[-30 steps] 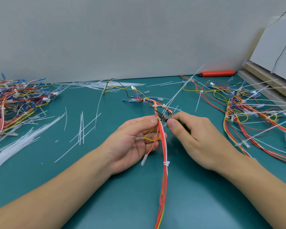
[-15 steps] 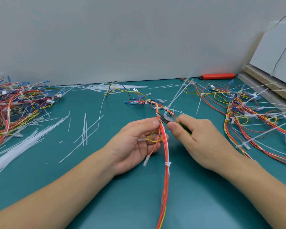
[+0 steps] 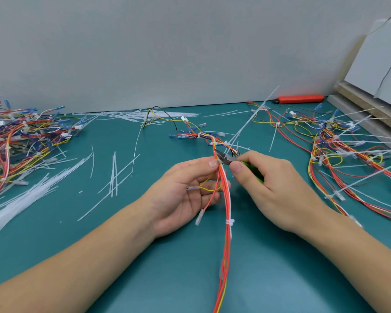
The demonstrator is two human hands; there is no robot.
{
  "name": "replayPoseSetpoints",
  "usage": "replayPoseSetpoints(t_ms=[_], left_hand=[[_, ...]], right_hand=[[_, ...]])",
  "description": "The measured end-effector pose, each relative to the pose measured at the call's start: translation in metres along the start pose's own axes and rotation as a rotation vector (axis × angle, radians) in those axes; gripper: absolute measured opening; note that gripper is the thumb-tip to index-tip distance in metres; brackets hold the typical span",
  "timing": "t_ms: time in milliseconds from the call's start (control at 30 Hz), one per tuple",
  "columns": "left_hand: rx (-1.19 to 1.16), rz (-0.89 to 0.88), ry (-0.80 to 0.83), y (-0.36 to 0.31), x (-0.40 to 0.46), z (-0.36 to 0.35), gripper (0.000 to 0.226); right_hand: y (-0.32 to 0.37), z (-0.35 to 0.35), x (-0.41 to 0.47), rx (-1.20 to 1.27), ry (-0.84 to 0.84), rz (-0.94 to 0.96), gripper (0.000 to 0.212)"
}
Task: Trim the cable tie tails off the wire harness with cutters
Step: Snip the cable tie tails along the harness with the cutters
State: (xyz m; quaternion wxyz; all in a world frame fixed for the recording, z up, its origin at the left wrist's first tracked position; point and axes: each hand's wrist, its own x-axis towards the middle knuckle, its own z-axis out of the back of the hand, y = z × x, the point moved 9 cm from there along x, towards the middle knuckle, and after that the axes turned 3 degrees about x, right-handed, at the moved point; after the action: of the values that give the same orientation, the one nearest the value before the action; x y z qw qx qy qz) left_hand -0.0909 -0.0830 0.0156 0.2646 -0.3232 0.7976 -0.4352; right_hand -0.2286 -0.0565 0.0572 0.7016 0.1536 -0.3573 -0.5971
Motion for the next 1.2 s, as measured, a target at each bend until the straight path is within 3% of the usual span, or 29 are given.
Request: replayPoseSetpoints(t_ms=[500, 833, 1033, 1200], left_hand=[[0.000, 0.007, -0.019, 0.000, -0.002, -0.001, 0.021], [-0.037, 0.026, -0.029, 0.001, -0.002, 0.000, 0.014], [-0.043, 0.036, -0.038, 0.001, -0.002, -0.001, 0.010], [-0.043, 0.022, -0.051, 0.000, -0.002, 0.000, 0.016]], right_hand=[[0.004, 0.005, 0.001, -0.086, 0.054, 0.023, 0.065], [0.001, 0.000, 0.002, -0.021, 0.031, 0.013, 0.052], [0.001, -0.006, 0.001, 0.026, 0.112, -0.012, 0.029], [-0.002, -0.011, -0.001, -0.003, 0.202, -0.024, 0.047]])
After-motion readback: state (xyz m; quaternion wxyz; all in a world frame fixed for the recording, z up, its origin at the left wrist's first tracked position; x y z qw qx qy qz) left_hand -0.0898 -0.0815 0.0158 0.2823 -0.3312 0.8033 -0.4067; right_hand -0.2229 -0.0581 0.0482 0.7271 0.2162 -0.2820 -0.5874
